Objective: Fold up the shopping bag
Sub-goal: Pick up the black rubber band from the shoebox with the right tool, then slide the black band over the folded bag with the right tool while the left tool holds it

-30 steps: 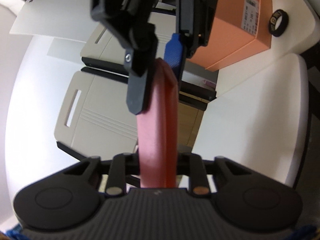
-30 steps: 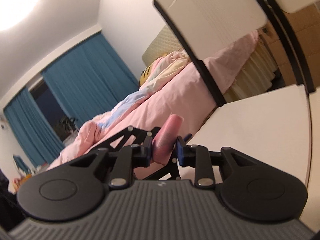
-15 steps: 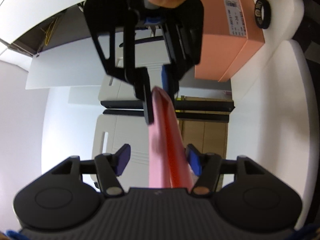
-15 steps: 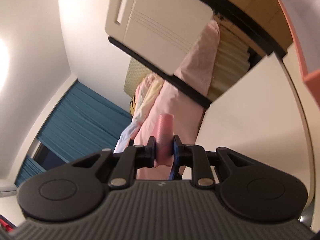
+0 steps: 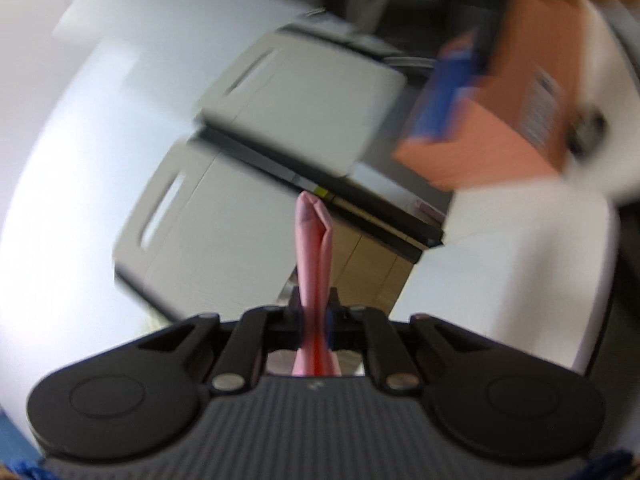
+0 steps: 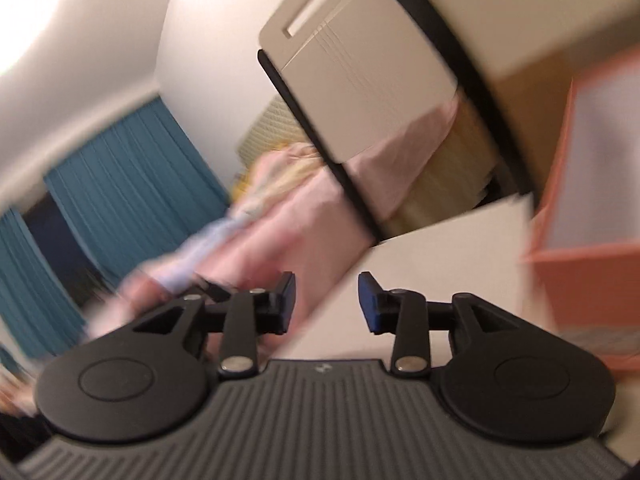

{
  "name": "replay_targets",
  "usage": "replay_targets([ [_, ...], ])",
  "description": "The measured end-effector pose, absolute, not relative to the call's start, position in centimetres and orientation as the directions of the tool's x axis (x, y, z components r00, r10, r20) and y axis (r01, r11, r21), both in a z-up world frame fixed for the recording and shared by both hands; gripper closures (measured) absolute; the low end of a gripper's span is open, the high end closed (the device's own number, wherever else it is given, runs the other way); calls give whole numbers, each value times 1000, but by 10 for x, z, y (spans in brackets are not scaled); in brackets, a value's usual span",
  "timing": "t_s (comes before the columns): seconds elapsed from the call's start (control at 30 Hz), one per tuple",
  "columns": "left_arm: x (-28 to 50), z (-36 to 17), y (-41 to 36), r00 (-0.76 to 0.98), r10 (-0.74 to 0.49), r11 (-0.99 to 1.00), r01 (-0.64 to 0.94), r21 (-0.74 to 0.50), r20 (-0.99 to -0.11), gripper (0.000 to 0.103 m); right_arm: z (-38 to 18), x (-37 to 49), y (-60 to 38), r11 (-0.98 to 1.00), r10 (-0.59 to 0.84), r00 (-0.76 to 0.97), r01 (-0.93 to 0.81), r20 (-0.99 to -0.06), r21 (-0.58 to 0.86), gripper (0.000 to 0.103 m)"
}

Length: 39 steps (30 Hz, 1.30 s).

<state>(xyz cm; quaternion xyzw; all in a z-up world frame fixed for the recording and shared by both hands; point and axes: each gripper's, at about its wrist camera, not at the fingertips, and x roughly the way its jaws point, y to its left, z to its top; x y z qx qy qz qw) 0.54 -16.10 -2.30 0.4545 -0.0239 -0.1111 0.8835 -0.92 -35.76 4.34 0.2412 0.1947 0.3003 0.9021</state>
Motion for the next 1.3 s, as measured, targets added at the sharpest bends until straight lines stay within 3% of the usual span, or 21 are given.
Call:
replay_targets([
  [0.2, -28, 24, -110, 963, -127, 858, 227, 460, -238, 90, 25, -27, -382, 889, 437, 796, -312, -419, 336, 61],
  [0.3, -54, 16, -93, 922, -159, 936, 255, 243, -353, 90, 9, -22, -393, 934, 337, 780, -207, -528, 290, 60],
  [0.43, -82, -18, -99, 863, -210, 948, 295, 121, -460, 90, -8, -21, -400, 969, 236, 759, -140, -607, 202, 61],
  [0.67, -83, -74, -119, 793, -210, 923, 354, 152, -572, 86, -31, -12, -394, 985, 172, 721, -123, -671, 120, 65],
  [0.77, -73, -89, -119, 779, -179, 930, 333, 155, -601, 84, -32, -11, -387, 986, 160, 728, -144, -667, 79, 74],
  [0.83, -68, -95, -116, 769, -164, 939, 314, 141, -618, 83, -32, -9, -383, 985, 157, 730, -161, -665, 56, 92],
  [0.9, -65, -99, -114, 762, -147, 947, 293, 133, -630, 82, -31, -8, -380, 983, 165, 730, -178, -664, 48, 93],
  [1.07, -61, -96, -110, 755, -117, 956, 261, 133, -645, 80, -14, -13, -359, 958, 256, 755, -279, -603, 57, 93],
  [1.3, -61, -95, -111, 762, -66, 956, 233, 178, -644, 76, 26, -40, -293, 777, 598, 684, -622, -419, 93, 93],
])
